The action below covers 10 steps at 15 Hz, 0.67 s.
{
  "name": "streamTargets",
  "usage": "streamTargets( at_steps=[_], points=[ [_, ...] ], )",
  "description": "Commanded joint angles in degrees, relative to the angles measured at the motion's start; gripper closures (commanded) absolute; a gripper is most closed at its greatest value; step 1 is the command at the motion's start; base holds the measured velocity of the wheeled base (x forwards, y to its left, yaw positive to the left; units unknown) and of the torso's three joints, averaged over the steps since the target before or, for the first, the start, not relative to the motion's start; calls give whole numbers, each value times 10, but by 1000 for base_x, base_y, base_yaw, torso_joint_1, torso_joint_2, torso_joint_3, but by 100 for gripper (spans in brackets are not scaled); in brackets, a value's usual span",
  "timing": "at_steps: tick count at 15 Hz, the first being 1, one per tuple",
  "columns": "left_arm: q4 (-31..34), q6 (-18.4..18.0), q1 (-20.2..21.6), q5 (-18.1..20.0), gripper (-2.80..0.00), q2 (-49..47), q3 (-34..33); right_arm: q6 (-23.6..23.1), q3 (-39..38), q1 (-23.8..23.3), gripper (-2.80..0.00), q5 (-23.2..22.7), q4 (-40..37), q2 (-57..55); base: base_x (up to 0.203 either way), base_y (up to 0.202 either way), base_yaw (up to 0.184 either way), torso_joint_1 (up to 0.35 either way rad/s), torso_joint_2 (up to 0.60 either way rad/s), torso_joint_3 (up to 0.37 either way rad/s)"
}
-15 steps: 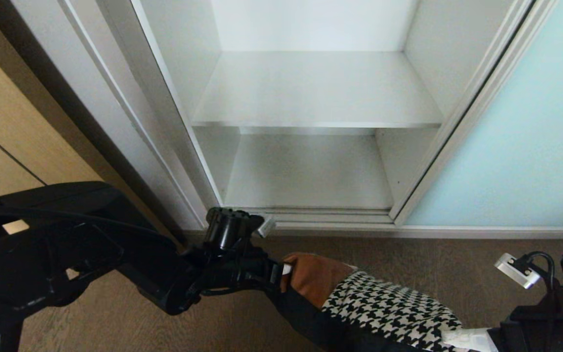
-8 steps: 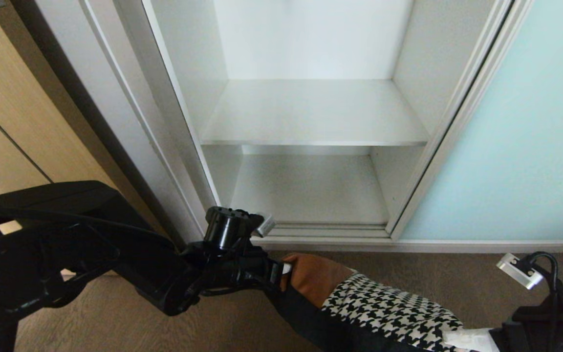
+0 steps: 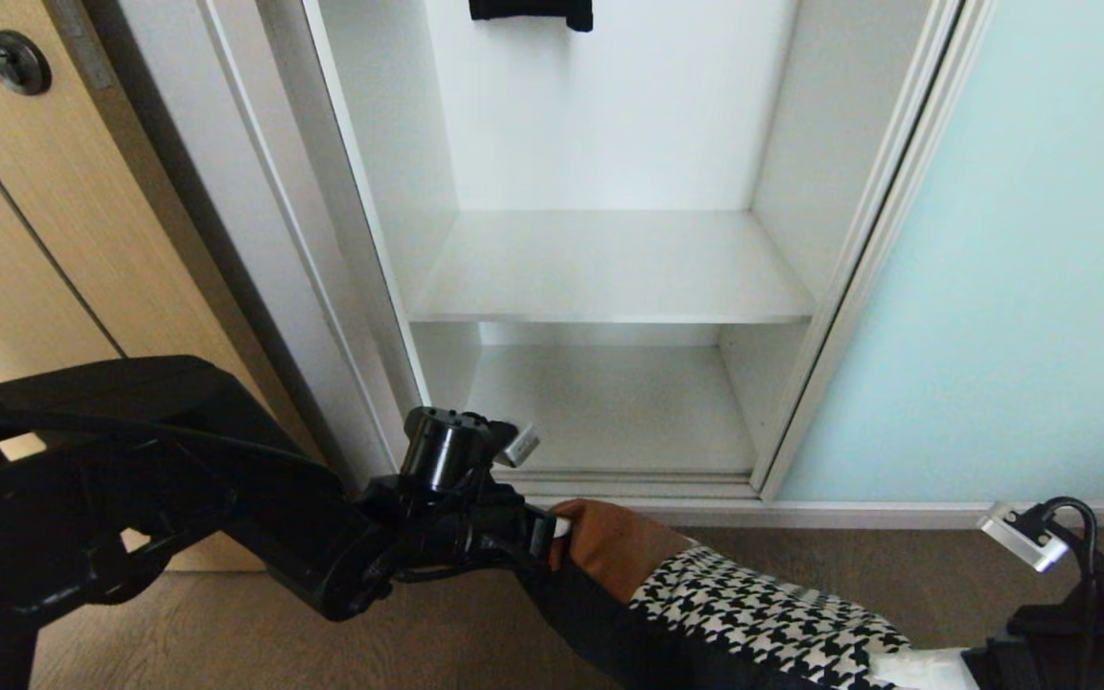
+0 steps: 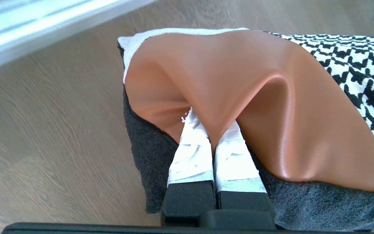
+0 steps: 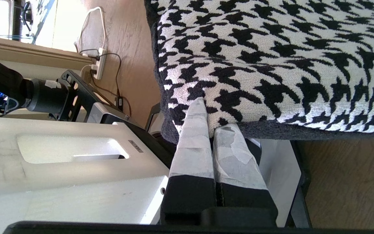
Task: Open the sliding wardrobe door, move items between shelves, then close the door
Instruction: Place the pillow on the higher shelf
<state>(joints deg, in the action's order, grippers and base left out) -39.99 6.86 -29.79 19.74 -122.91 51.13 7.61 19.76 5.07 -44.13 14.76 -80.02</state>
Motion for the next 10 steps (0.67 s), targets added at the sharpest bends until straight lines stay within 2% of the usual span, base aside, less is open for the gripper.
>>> streamTargets(
  at_steps=[1,5,10],
  points=[
    [-3,1,0,1,0,1,-1,0,0,0,0,-3,1,0,0,0,0,2,0,202],
    [-4,1,0,0,0,2,3,0,-3,0,0,-3,2,0,0,0,0,6,-1,209],
    [-42,2,0,-5,0,-14,-5,0,-3,0,0,-3,3,0,0,0,0,3,4,205]
  ],
)
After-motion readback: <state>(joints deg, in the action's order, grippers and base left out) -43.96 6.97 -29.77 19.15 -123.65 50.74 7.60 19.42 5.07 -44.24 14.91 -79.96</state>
